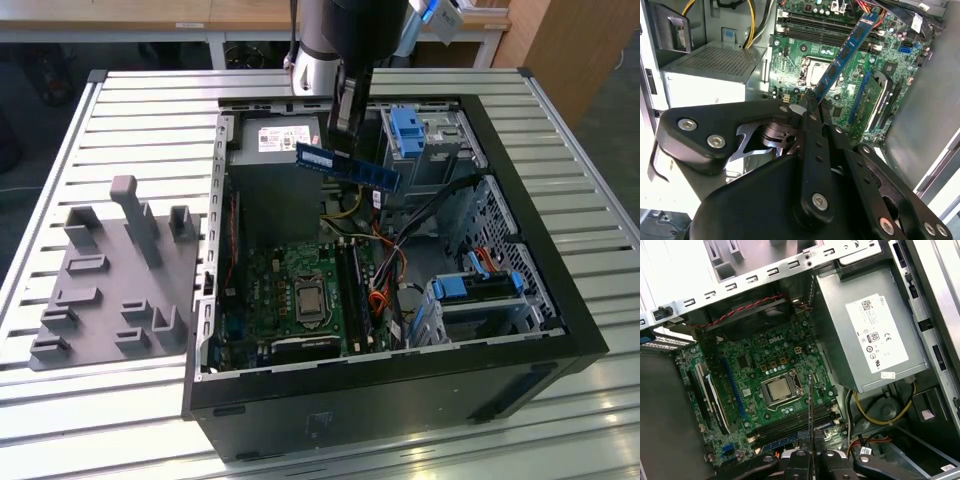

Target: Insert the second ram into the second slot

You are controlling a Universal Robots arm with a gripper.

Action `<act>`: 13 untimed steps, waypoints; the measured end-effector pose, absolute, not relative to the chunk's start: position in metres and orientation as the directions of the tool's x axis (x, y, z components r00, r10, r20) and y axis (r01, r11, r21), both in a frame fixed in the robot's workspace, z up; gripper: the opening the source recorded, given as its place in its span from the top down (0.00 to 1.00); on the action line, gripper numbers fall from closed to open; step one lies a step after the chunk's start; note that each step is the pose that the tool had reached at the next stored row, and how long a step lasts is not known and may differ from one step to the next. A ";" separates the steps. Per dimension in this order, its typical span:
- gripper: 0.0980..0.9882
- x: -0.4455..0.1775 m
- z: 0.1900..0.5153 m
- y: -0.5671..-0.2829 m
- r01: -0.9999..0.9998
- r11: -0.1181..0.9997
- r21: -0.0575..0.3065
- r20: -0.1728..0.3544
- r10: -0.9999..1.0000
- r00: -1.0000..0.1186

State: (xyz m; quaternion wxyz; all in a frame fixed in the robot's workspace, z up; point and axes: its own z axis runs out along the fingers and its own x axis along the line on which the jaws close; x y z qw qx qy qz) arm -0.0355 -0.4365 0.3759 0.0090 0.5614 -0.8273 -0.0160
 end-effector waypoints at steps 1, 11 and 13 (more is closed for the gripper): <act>0.96 -0.035 0.376 -0.436 -0.926 0.376 0.037 -0.003 -0.927 -0.376; 0.96 -0.035 0.376 -0.436 -0.899 0.436 0.036 -0.001 -0.900 -0.436; 0.96 -0.035 0.376 -0.436 -0.894 0.447 0.036 -0.001 -0.894 -0.447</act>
